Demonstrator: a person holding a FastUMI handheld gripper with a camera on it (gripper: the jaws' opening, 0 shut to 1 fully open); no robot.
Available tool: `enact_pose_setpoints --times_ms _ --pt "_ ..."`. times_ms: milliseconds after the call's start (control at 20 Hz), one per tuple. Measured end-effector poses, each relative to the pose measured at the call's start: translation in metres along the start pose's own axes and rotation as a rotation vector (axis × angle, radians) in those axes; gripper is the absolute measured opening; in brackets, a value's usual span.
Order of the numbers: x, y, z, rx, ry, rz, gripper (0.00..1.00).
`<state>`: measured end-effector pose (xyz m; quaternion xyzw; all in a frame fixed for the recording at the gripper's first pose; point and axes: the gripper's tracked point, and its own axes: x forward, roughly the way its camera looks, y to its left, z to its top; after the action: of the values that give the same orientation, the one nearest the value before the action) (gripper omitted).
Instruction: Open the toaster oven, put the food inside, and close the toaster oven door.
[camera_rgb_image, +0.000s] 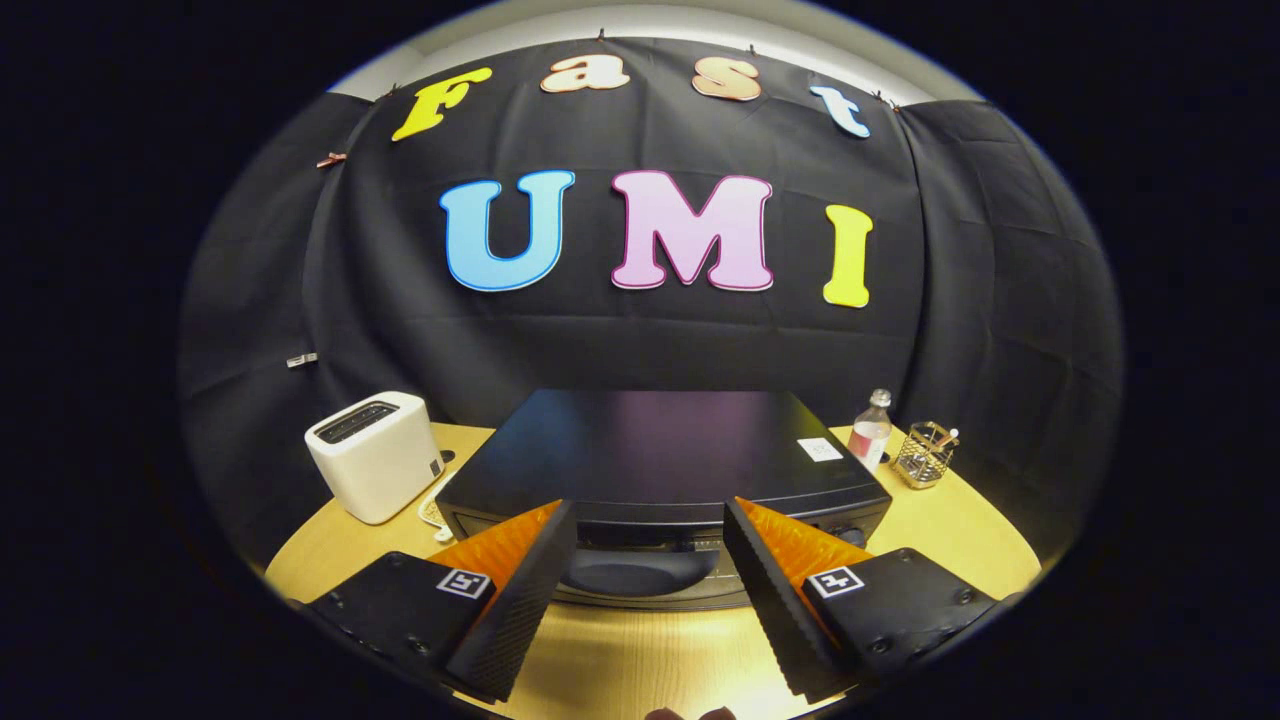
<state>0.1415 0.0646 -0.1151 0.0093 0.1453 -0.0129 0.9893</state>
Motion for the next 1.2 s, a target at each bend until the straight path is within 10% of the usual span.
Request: enact_pose_setpoints --times_ms 1200 --pt "-0.047 0.001 -0.086 0.023 0.151 0.040 0.98"
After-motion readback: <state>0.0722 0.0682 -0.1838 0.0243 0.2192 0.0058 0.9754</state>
